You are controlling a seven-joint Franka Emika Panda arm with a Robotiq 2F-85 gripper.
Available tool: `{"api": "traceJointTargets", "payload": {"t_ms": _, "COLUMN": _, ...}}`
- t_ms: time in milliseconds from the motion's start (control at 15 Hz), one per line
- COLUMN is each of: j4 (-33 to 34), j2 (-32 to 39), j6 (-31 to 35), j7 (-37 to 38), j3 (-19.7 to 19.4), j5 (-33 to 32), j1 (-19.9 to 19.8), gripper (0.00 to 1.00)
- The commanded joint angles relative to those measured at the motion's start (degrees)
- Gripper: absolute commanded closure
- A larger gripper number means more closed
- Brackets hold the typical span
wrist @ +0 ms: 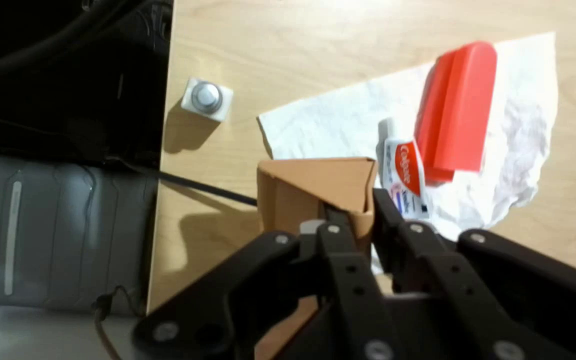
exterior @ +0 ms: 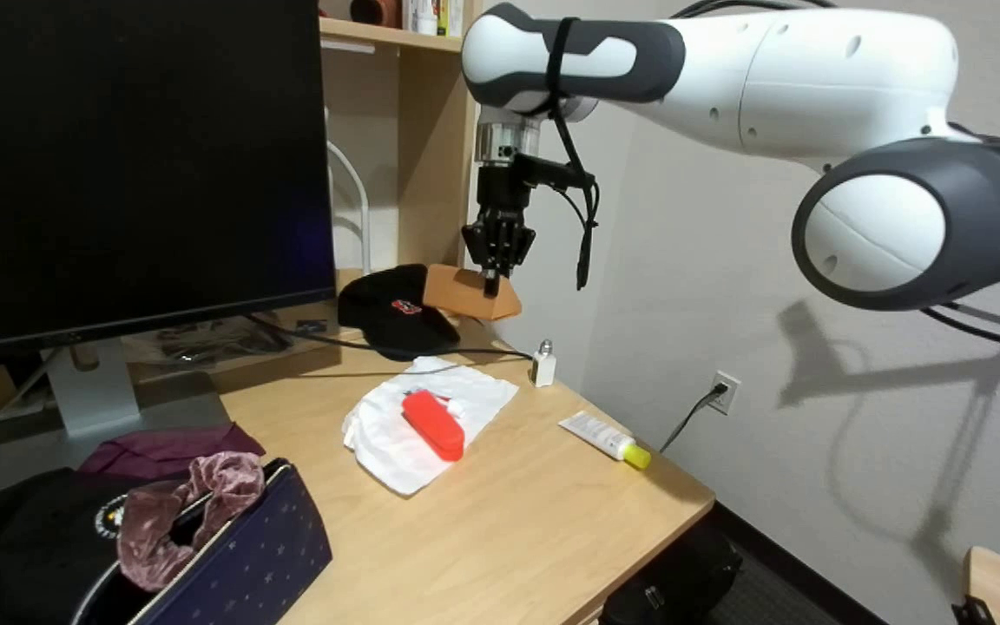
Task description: Change the position of the object and put it horizontally along the table
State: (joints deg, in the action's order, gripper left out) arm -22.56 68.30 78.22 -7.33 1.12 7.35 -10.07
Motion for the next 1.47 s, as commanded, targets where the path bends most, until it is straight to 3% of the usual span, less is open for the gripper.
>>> {"api": "traceJointTargets", "payload": {"t_ms": 0, "j4": 3.92, "j2": 0.81, "j6": -9.31, "j7": -9.25, "j3": 0.97, "j5": -1.87, "j1": 0.08, "gripper": 0.89}}
{"api": "traceJointTargets", "payload": {"t_ms": 333, "j4": 0.72, "j2": -3.35, "j6": -13.24, "j7": -17.92, "j3": -0.36, "j5": -6.09, "j1": 2.07, "gripper": 0.89}}
{"api": "traceJointTargets", "payload": {"t_ms": 533, "j4": 0.95, "j2": -4.14, "j6": -11.69, "j7": -21.36, "j3": -0.52, "j5": -7.94, "j1": 3.29, "gripper": 0.89}}
{"api": "traceJointTargets", "payload": {"t_ms": 600, "j4": 1.02, "j2": -4.35, "j6": -10.85, "j7": -21.62, "j3": -0.32, "j5": -8.01, "j1": 3.44, "gripper": 0.89}}
{"api": "traceJointTargets", "payload": {"t_ms": 667, "j4": 0.3, "j2": -3.7, "j6": -10.79, "j7": -18.96, "j3": 0.25, "j5": -6.78, "j1": 2.83, "gripper": 0.81}}
{"api": "traceJointTargets", "payload": {"t_ms": 1067, "j4": 0.28, "j2": -4.21, "j6": -10.7, "j7": -19.65, "j3": -0.02, "j5": -7.15, "j1": 3.35, "gripper": 0.81}}
{"api": "traceJointTargets", "payload": {"t_ms": 1133, "j4": 0.28, "j2": -4.21, "j6": -10.7, "j7": -19.67, "j3": -0.02, "j5": -7.15, "j1": 3.35, "gripper": 0.89}}
{"api": "traceJointTargets", "payload": {"t_ms": 1400, "j4": 0.88, "j2": -4.75, "j6": -8.88, "j7": -23.74, "j3": -0.75, "j5": -9.08, "j1": 4.67, "gripper": 0.89}}
